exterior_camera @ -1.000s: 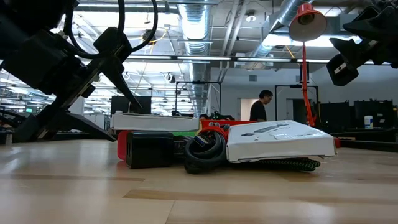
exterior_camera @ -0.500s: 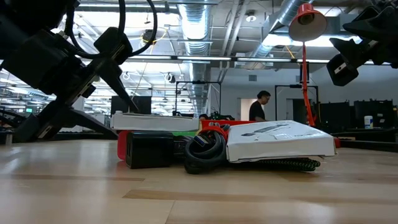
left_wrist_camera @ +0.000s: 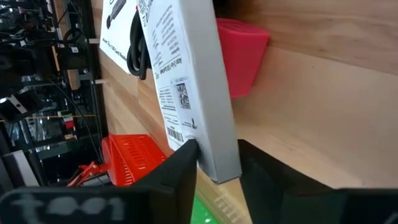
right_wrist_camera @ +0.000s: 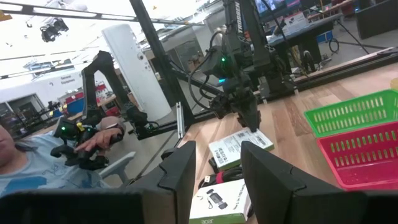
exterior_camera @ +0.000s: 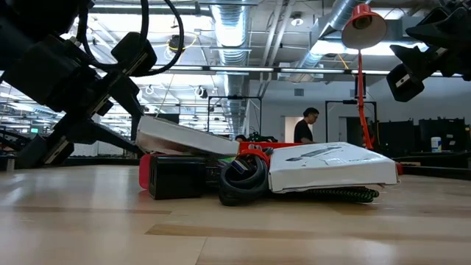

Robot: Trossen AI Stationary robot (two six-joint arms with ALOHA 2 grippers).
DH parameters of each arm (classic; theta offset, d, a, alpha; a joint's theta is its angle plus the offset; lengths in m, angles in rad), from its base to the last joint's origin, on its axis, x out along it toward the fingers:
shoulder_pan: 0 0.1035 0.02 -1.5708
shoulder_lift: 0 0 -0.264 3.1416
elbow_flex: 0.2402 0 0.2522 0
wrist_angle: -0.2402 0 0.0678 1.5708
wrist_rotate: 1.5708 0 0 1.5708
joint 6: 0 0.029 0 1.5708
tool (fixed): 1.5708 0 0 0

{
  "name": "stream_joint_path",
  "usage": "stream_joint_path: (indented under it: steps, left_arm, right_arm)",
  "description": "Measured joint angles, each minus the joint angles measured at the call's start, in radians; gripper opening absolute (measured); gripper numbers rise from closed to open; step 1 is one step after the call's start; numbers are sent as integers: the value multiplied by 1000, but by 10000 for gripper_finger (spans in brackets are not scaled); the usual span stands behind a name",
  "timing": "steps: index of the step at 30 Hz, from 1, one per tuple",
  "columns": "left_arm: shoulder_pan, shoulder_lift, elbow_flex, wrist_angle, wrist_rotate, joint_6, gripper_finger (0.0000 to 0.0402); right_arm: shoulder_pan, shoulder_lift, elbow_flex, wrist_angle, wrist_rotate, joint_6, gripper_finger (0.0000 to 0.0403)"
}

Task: Pick and place items into bin
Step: Put the left white box card reader into the green bin

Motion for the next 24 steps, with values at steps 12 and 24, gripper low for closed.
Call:
stream_joint_path:
  steps: [12, 24]
  left_arm:
    - [-2, -1, 0, 3, -18, 24, 57]
    - [-51, 0, 0, 25, -121, 25, 55]
  right_arm:
    - [0, 0, 0, 0, 0, 0, 123]
    - [0, 0, 0, 0, 0, 0, 123]
